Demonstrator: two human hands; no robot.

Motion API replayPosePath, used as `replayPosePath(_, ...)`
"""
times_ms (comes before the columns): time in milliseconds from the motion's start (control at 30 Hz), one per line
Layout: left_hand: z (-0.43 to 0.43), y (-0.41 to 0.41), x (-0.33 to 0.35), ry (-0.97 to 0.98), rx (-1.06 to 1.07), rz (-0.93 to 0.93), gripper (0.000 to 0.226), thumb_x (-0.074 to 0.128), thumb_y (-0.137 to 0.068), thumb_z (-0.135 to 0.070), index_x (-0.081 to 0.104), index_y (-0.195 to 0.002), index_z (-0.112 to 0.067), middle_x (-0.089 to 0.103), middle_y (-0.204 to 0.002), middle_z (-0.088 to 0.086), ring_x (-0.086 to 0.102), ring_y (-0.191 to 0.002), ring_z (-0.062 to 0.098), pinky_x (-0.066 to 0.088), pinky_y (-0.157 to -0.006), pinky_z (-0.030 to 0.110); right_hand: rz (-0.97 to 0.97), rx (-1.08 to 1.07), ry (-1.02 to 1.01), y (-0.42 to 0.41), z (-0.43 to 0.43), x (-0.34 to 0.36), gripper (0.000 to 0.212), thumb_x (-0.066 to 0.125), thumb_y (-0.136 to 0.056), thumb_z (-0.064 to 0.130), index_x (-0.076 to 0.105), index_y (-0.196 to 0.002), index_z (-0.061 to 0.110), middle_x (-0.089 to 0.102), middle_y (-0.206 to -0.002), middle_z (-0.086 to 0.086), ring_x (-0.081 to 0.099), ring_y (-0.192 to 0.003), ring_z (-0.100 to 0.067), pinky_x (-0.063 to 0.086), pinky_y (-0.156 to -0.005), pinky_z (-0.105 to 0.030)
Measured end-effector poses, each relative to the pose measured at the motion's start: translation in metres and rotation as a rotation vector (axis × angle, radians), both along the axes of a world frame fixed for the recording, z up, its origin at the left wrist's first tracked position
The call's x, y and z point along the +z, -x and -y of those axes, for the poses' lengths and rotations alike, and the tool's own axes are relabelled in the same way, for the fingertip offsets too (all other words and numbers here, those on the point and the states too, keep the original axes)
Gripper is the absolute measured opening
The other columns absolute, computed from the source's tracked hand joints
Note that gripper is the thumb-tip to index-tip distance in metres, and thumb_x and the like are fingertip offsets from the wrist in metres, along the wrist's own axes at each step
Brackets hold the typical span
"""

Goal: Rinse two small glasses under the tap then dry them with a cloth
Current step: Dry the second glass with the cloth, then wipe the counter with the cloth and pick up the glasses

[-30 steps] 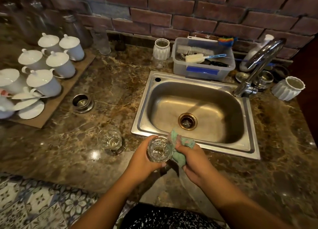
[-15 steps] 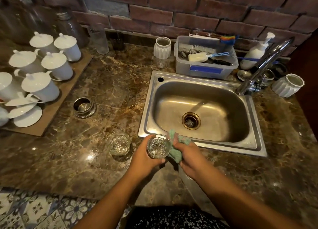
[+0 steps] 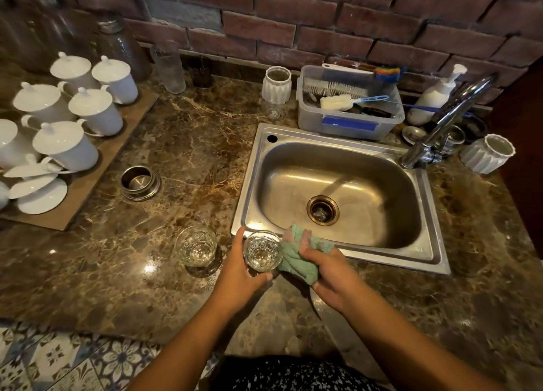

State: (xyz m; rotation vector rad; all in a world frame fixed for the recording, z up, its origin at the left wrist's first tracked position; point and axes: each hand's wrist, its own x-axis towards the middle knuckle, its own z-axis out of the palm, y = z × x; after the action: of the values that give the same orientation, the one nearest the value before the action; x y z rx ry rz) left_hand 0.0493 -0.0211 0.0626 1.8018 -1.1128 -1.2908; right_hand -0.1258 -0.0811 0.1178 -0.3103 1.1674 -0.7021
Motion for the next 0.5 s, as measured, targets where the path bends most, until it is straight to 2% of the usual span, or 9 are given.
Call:
replayPosePath(67,-0.007,0.005,0.013,-0.024,0.020,0.066,0.117,0.088,-0.075,-0.015,0.008,-0.160,-0.030,0.035,-0.158,-0.005,0.034,-0.146,0.013,0.031,-0.120,0.034,0.046,-0.001,-0.011,0.016,0.001,0.000,0.032,0.050,-0.095,-0.010,0.060,-0.123,-0.001,0.069,-0.119,-0.027,0.069,-0.106,-0.039,0.062,-0.082,-0.043)
replayPosePath(133,-0.015,0.012,0.033,-0.036,0.065,0.179,0.108,0.084,-0.081,-0.018,0.011,-0.161,-0.026,0.027,-0.162,0.000,0.029,-0.149,0.019,0.028,-0.121,0.039,0.101,0.018,-0.022,0.034,0.002,-0.001,0.041,0.050,-0.091,-0.013,0.054,-0.131,-0.003,0.065,-0.124,-0.031,0.064,-0.114,-0.045,0.058,-0.089,-0.050)
replayPosePath(200,-0.022,0.024,0.052,0.062,0.140,0.227,0.082,0.076,-0.089,-0.017,0.029,-0.156,-0.025,0.038,-0.149,-0.002,0.042,-0.135,0.014,0.039,-0.114,0.037,0.150,0.046,-0.024,0.052,0.002,-0.002,0.059,0.059,-0.079,-0.014,0.049,-0.136,-0.005,0.061,-0.129,-0.033,0.061,-0.119,-0.048,0.054,-0.095,-0.055)
replayPosePath(233,-0.024,0.033,0.062,0.137,0.175,0.223,0.064,0.072,-0.091,-0.016,0.042,-0.147,-0.027,0.046,-0.138,-0.004,0.050,-0.123,0.010,0.046,-0.106,0.034,0.196,0.055,-0.016,0.063,0.002,-0.002,0.073,0.066,-0.069,-0.014,0.046,-0.139,-0.005,0.058,-0.133,-0.034,0.058,-0.122,-0.049,0.052,-0.097,-0.057)
replayPosePath(300,-0.019,0.046,0.075,0.194,0.191,0.131,0.034,0.066,-0.095,-0.013,0.059,-0.120,-0.034,0.058,-0.120,-0.008,0.058,-0.106,0.002,0.051,-0.090,0.022,0.303,0.073,-0.014,0.075,0.002,0.002,0.095,0.071,-0.054,-0.014,0.042,-0.143,-0.003,0.051,-0.141,-0.035,0.052,-0.128,-0.051,0.049,-0.100,-0.060)
replayPosePath(367,-0.008,0.068,0.080,0.141,0.187,-0.036,0.018,0.062,-0.098,-0.017,0.063,-0.108,-0.033,0.066,-0.112,-0.007,0.062,-0.104,0.003,0.051,-0.086,0.015,0.392,0.117,-0.009,0.090,0.003,0.005,0.092,0.062,-0.056,-0.014,0.040,-0.145,-0.003,0.047,-0.144,-0.035,0.049,-0.131,-0.051,0.050,-0.100,-0.058)
replayPosePath(400,-0.002,0.080,0.082,0.089,0.186,-0.144,0.011,0.060,-0.100,-0.025,0.065,-0.108,-0.030,0.069,-0.111,-0.004,0.065,-0.105,0.007,0.052,-0.089,0.020,0.410,0.142,-0.006,0.098,0.003,0.007,0.089,0.058,-0.058,-0.013,0.040,-0.145,-0.004,0.046,-0.144,-0.035,0.049,-0.131,-0.051,0.050,-0.100,-0.058)
replayPosePath(433,0.006,0.091,0.082,0.032,0.182,-0.251,0.015,0.058,-0.100,-0.035,0.068,-0.109,-0.027,0.072,-0.112,-0.001,0.067,-0.106,0.011,0.054,-0.094,0.029,0.415,0.169,-0.004,0.106,0.003,0.008,0.088,0.056,-0.059,-0.013,0.039,-0.145,-0.005,0.046,-0.144,-0.035,0.049,-0.131,-0.051,0.048,-0.103,-0.058)
replayPosePath(500,0.017,0.108,0.075,-0.107,0.163,-0.459,0.034,0.054,-0.100,-0.050,0.071,-0.109,-0.023,0.078,-0.108,0.000,0.073,-0.103,0.015,0.055,-0.099,0.043,0.414,0.244,0.005,0.121,0.002,0.010,0.084,0.055,-0.062,-0.013,0.040,-0.144,-0.006,0.046,-0.144,-0.036,0.047,-0.132,-0.052,0.040,-0.110,-0.060)
